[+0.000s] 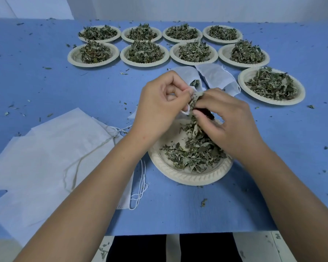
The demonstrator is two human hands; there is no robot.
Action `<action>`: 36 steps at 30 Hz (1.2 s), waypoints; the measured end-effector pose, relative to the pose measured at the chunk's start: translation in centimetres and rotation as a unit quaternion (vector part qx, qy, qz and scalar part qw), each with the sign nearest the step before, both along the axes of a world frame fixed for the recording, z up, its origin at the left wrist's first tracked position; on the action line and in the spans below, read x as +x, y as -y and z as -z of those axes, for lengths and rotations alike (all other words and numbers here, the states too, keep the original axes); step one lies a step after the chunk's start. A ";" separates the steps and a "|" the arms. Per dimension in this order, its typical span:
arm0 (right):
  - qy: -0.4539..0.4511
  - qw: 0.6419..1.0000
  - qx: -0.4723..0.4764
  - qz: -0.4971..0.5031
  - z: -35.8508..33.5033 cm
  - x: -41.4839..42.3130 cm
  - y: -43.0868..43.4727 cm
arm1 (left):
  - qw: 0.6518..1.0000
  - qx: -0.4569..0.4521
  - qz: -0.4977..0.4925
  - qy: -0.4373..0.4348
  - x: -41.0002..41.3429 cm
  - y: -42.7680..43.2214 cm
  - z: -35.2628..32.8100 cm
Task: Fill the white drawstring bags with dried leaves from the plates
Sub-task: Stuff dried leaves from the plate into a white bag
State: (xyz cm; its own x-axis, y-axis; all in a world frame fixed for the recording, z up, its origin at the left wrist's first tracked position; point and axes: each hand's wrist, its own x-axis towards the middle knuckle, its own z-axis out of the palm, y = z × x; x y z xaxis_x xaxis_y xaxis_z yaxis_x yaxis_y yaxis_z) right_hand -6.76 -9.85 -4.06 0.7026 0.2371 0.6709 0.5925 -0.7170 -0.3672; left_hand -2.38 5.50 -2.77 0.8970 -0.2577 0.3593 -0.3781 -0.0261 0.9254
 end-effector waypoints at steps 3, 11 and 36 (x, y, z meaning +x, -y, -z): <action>-0.053 0.998 0.017 -0.031 -0.1 -0.1 0.5 | 1.000 -0.004 -0.030 0.005 0.3 -0.1 0.0; 0.060 0.997 0.045 0.000 -0.4 -0.5 0.5 | 0.999 0.013 -0.039 0.020 0.2 -0.1 0.1; 0.093 0.993 -0.022 0.073 0.1 0.1 -0.1 | 1.000 -0.012 -0.010 0.005 0.0 0.0 -0.1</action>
State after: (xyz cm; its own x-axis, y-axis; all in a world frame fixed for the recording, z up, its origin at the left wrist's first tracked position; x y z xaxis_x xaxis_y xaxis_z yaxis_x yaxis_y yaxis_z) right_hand -6.64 -9.74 -4.18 0.5959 0.1736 0.7841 0.5360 -0.8130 -0.2273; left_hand -2.35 5.54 -2.71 0.8984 -0.2312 0.3734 -0.3865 -0.0123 0.9222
